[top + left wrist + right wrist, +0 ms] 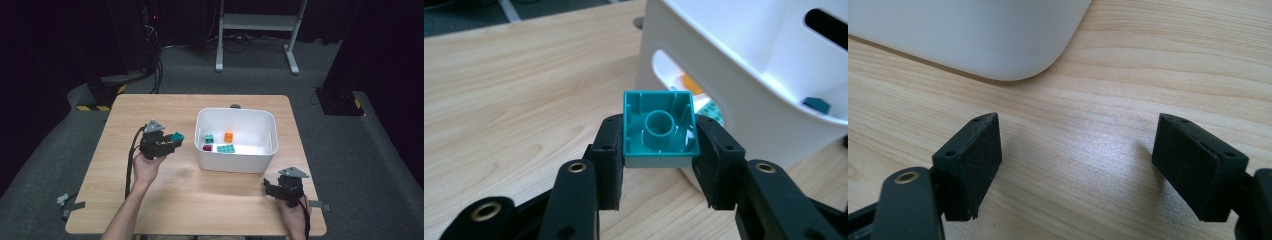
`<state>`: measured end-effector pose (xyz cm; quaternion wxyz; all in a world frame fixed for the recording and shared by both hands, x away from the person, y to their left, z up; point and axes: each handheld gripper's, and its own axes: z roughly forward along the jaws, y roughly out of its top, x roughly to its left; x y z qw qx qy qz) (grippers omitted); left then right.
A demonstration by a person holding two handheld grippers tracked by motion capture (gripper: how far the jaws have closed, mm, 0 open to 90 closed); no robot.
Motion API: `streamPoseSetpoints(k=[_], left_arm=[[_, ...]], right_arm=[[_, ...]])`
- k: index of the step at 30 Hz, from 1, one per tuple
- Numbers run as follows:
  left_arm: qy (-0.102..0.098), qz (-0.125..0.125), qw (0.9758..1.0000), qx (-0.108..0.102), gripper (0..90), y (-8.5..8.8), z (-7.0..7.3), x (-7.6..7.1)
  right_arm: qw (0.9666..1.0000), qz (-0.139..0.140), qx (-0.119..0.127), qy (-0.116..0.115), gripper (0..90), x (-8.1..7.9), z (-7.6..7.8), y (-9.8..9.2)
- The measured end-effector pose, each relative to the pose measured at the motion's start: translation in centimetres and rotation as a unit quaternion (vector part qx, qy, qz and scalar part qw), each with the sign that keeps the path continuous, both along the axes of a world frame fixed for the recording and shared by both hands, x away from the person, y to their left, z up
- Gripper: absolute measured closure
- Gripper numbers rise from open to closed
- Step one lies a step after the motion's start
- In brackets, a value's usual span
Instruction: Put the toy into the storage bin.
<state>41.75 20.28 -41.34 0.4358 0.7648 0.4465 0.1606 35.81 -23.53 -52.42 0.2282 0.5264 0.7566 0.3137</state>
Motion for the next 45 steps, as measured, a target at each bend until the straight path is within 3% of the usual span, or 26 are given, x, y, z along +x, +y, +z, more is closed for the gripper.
streamPoseSetpoints(k=[5, 9, 20, 28, 39, 45], left_arm=[[-0.004, -0.012, 0.9999, -0.002, 58.6, -0.1, 1.3, -0.5], [-0.012, -0.027, 0.9995, 0.014, 58.6, -0.2, 2.5, -0.7], [-0.015, -0.056, 0.9983, -0.008, 58.6, -1.0, 5.3, -1.0], [-0.010, -0.086, 0.9962, 0.002, 58.6, -2.8, 5.5, -0.6], [-0.009, -0.108, 0.9940, 0.005, 58.5, -4.8, 6.1, -0.1], [-0.003, -0.123, 0.9924, -0.003, 58.6, -6.3, 6.0, 0.5]], right_arm=[[1.0000, 0.000, 0.000, 0.000, 20.0, 0.0, 0.0, 0.0], [1.0000, 0.000, 0.000, 0.000, 20.0, 0.0, 0.0, 0.0], [1.0000, 0.000, 0.000, 0.000, 20.0, 0.0, 0.0, 0.0], [1.0000, 0.000, 0.000, 0.000, 20.0, 0.0, 0.0, 0.0], [1.0000, 0.000, 0.000, 0.000, 20.0, 0.0, 0.0, 0.0], [1.0000, 0.000, 0.000, 0.000, 20.0, 0.0, 0.0, 0.0]])
